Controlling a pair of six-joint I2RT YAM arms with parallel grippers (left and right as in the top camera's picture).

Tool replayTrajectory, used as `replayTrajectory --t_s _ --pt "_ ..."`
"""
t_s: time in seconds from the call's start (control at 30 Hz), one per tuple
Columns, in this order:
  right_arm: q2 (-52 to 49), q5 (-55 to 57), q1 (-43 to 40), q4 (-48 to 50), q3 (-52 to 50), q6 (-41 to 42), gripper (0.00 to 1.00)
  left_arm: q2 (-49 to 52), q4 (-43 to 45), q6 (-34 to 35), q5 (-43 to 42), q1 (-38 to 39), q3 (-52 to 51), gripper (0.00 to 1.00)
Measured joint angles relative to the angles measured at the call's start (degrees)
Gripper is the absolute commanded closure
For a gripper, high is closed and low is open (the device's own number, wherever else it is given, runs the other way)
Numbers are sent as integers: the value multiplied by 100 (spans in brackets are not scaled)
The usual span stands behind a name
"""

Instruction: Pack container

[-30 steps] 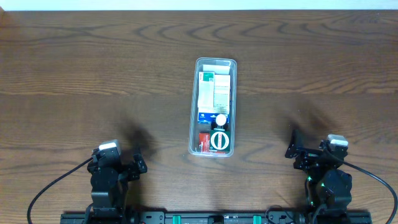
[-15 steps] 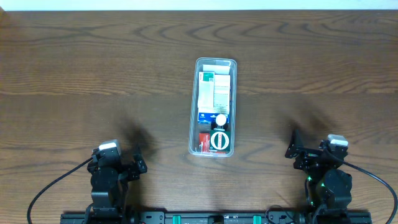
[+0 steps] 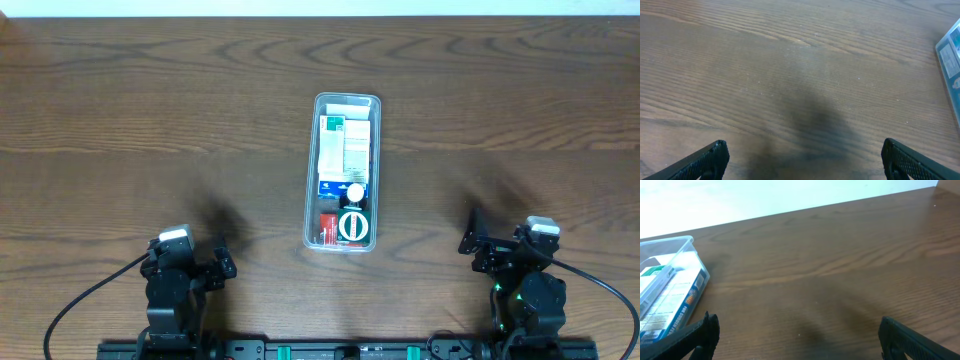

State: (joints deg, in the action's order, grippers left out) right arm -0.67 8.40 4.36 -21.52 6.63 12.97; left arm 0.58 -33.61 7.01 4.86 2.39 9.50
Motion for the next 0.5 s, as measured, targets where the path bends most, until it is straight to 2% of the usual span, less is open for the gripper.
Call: replayTrajectory --t_s 0.5 --pt "0 0 0 0 0 0 1 0 0 0 0 0 0 2"
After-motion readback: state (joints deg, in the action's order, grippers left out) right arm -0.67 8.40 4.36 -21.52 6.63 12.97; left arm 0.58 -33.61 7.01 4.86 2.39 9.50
